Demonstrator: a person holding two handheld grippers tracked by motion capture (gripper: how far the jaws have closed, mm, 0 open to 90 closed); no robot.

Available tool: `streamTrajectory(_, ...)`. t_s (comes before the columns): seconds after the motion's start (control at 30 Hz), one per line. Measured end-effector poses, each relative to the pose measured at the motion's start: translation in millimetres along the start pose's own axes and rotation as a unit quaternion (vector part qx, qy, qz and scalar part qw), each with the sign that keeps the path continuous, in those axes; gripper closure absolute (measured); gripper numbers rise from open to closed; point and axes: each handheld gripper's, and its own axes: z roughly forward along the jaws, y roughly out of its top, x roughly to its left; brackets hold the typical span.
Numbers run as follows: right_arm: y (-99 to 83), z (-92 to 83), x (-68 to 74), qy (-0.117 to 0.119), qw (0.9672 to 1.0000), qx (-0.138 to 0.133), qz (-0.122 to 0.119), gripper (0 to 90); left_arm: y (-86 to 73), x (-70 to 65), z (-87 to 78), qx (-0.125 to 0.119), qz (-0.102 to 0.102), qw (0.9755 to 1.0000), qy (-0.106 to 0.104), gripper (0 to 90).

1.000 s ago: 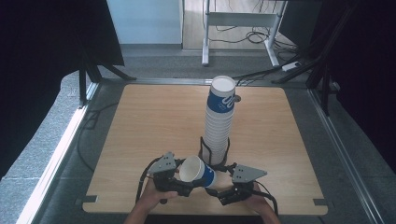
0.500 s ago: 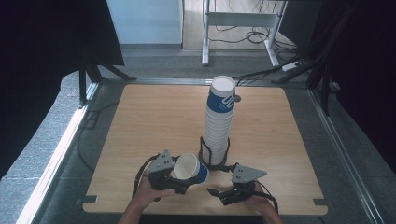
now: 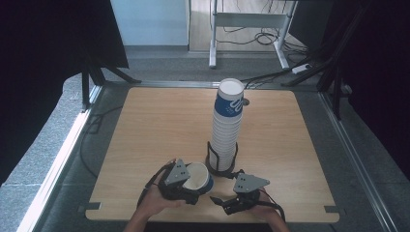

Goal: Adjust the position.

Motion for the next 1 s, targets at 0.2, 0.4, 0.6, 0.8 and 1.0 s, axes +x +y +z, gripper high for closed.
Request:
streamTrajectory(0.2,1.0,7.2,4.2,0.0,1.0,0.004,-0.006,15.0,1.7,-6.6,3.9,0.021,0.018,0.9996,0.001,16.4)
streamTrajectory(0.4,-0.1,16.3,9.2,-0.004,0.9997,0.019,-0.017,15.0,0.8,-12.3,11.9,0.045,0.034,0.9984,-0.005,16.3)
streamTrajectory(0.6,0.5,24.2,15.3,0.0,0.9992,0.025,-0.031,16.3,3.5,-24.0,16.7,0.071,0.07,0.9951,0.003,16.3)
streamTrajectory(0.8,-0.3,27.5,20.5,0.007,0.9985,0.024,-0.049,25.4,3.4,-27.1,18.4,0.077,0.076,0.9941,0.0,16.2)
streamTrajectory(1.0,-0.7,27.1,20.6,0.005,0.9981,0.027,-0.056,26.6,1.2,-25.0,19.6,0.07,0.068,0.9952,-0.004,15.2)
